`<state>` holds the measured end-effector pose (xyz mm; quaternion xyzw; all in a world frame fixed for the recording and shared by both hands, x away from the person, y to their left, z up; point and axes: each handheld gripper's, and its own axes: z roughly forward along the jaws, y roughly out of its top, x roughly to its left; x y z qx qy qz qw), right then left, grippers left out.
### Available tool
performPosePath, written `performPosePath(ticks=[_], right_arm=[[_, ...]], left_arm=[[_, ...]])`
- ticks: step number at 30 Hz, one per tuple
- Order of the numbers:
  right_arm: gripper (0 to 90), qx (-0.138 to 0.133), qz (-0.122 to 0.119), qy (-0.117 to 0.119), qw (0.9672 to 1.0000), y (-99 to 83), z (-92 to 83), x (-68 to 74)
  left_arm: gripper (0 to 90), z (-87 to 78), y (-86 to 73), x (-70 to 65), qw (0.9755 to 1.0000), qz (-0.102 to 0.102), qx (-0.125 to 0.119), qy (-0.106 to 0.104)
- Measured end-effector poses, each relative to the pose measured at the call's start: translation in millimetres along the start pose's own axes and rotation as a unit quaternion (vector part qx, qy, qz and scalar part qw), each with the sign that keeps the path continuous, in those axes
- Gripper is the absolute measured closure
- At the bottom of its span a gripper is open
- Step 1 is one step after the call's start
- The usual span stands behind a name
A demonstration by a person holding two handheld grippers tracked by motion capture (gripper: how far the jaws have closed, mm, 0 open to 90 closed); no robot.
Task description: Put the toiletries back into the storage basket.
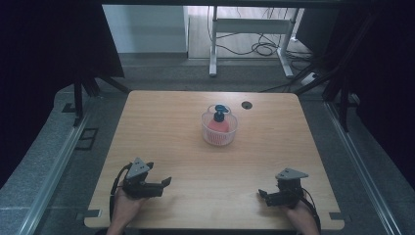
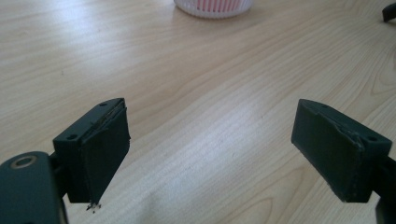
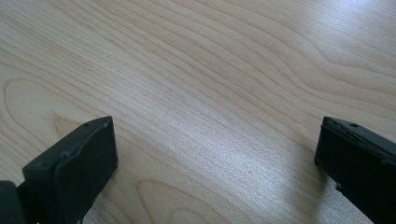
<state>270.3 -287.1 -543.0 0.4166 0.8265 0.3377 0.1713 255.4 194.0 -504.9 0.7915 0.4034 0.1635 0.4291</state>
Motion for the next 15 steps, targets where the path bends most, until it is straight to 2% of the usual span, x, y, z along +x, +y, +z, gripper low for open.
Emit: performPosePath(ticks=[9, 15], right_arm=[[0.0, 0.0, 0.0, 0.0, 1.0, 0.0, 0.0, 0.1], [0.0, 0.0, 0.001, 0.0, 1.0, 0.0, 0.0, 0.2]], left_arm=[[11.3, 7.0, -9.5, -5.9, 0.9998, 0.009, 0.016, 0.002], [11.3, 14.0, -16.5, -10.2, 0.9992, 0.017, 0.036, 0.004]])
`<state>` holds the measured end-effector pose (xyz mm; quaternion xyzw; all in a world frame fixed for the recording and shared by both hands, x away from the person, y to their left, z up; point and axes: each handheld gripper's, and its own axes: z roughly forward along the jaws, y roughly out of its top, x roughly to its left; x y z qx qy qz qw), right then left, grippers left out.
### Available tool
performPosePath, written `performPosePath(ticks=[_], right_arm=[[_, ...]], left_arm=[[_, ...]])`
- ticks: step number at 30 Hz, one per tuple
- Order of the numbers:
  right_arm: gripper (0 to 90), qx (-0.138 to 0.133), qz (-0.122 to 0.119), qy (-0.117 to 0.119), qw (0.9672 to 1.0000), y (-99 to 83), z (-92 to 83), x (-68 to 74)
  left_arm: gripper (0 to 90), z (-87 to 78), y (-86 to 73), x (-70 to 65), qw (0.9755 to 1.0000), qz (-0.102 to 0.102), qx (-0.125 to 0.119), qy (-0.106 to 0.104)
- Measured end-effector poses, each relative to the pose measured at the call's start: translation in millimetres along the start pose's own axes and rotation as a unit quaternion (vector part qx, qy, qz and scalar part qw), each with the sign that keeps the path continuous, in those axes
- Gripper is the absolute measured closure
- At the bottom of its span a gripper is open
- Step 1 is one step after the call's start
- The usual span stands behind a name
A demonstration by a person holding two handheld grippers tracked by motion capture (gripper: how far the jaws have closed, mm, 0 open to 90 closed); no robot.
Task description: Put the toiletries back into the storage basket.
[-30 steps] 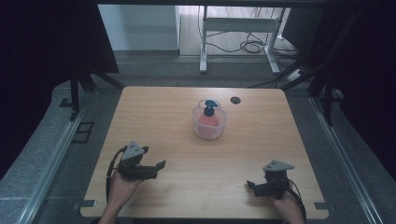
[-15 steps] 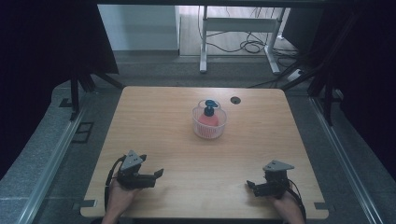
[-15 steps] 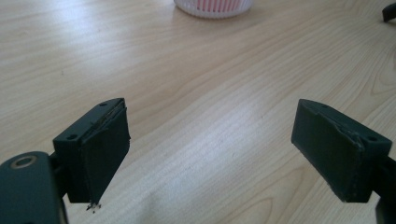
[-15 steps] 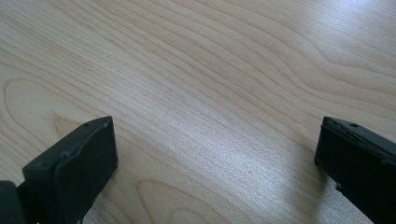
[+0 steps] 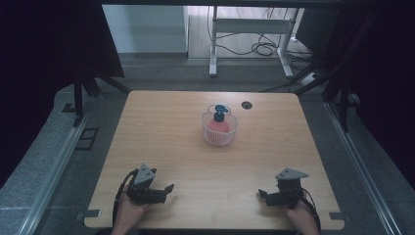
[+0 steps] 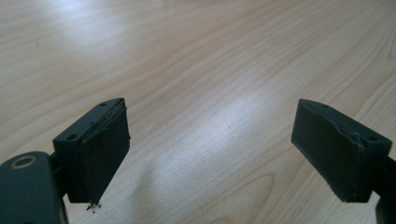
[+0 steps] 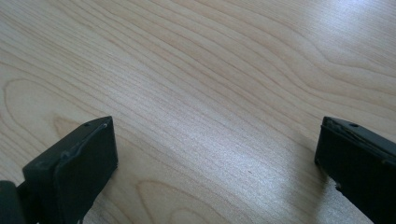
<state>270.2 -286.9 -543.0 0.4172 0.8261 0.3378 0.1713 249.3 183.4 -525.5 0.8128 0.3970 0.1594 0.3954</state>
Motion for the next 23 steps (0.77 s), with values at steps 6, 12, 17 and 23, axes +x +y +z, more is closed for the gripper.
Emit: performPosePath(ticks=[6, 12, 17, 23], right_arm=[[0.0, 0.0, 0.0, 0.0, 1.0, 0.0, 0.0, 0.0], [0.0, 0.0, 0.0, 0.0, 1.0, 0.1, 0.1, 0.1], [0.0, 0.0, -0.001, 0.0, 1.0, 0.1, 0.0, 0.3], [0.0, 0.0, 0.0, 0.0, 1.0, -0.1, 0.1, 0.6]], left_arm=[[11.3, 14.0, -7.2, -8.4, 0.9993, 0.014, 0.036, -0.005], [10.7, 20.4, -8.0, -12.6, 0.9979, 0.029, 0.058, -0.004], [10.4, 20.7, -8.0, -10.9, 0.998, 0.019, 0.061, -0.004], [10.5, 20.6, -8.2, -11.2, 0.998, 0.017, 0.06, -0.001]])
